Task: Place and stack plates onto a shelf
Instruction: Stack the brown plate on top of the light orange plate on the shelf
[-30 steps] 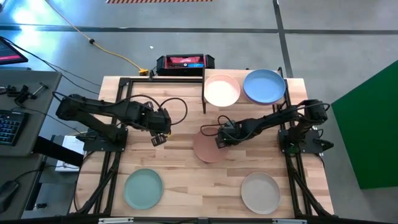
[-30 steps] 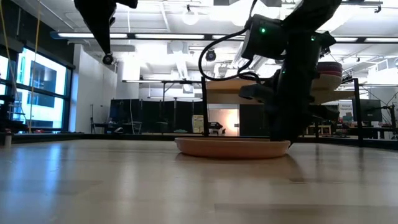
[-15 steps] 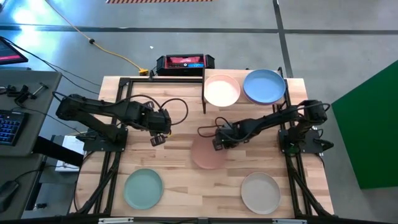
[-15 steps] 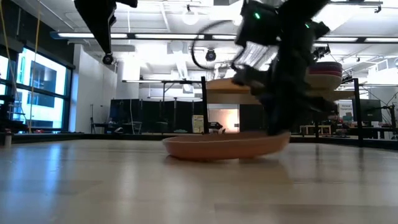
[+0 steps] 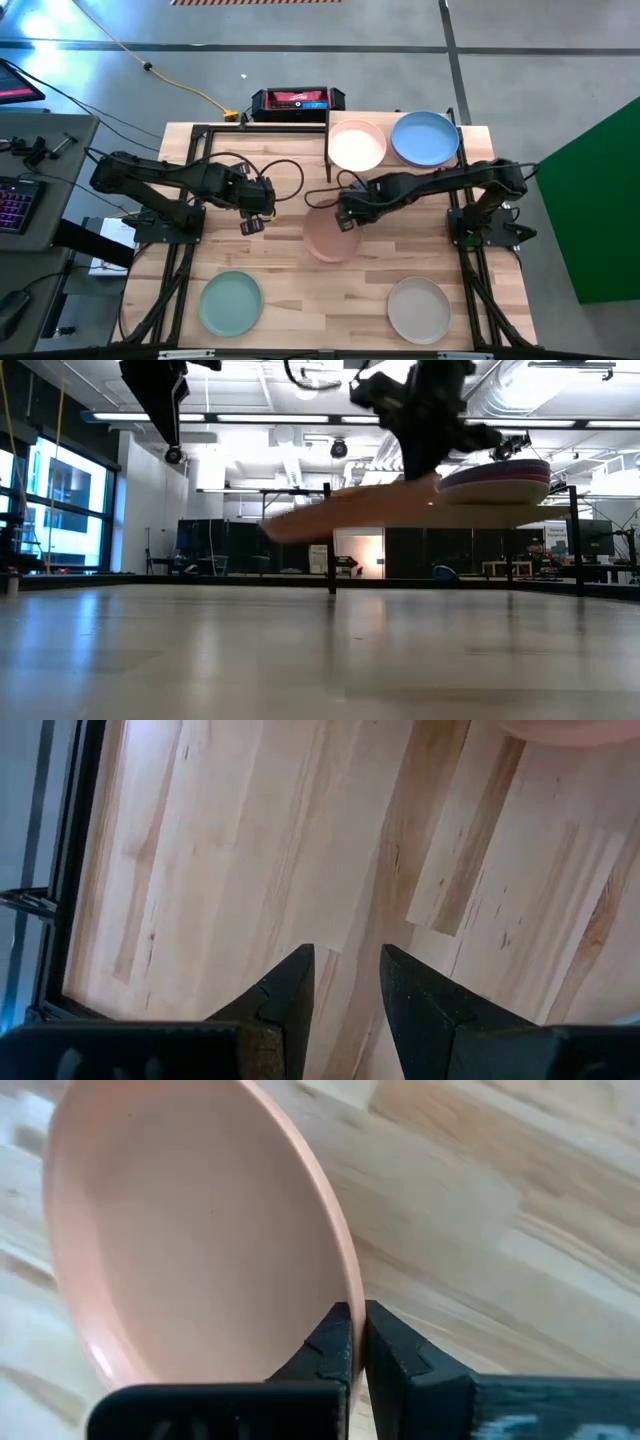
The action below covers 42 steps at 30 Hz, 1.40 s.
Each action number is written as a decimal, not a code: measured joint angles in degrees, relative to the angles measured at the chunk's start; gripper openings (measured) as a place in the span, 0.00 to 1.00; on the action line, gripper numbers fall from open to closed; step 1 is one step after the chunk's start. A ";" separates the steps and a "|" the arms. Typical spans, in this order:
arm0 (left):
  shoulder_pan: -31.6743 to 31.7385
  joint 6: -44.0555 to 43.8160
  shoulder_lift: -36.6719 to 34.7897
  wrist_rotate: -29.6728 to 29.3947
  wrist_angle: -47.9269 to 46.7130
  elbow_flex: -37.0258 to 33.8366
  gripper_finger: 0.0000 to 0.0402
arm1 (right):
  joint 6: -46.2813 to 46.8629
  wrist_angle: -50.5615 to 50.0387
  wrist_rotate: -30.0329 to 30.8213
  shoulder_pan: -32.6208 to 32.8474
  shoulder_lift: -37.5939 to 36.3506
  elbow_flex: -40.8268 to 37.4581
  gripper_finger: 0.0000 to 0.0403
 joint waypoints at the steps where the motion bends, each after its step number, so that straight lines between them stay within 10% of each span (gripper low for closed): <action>1: 0.00 0.04 0.02 0.00 0.02 0.00 0.26 | -0.48 -0.78 0.32 0.01 -0.14 1.25 0.00; 22: 4.51 1.98 0.07 -1.73 4.05 0.00 0.26 | -14.16 -10.20 9.68 -18.09 -22.52 7.43 0.00; 33: 9.54 1.88 0.07 -1.62 6.23 0.00 0.26 | -30.51 -5.04 -4.24 -39.66 -20.24 7.42 0.00; 42: 11.49 1.33 0.07 -1.18 6.27 0.00 0.26 | -33.77 -6.70 -6.26 -42.30 -15.13 7.38 0.00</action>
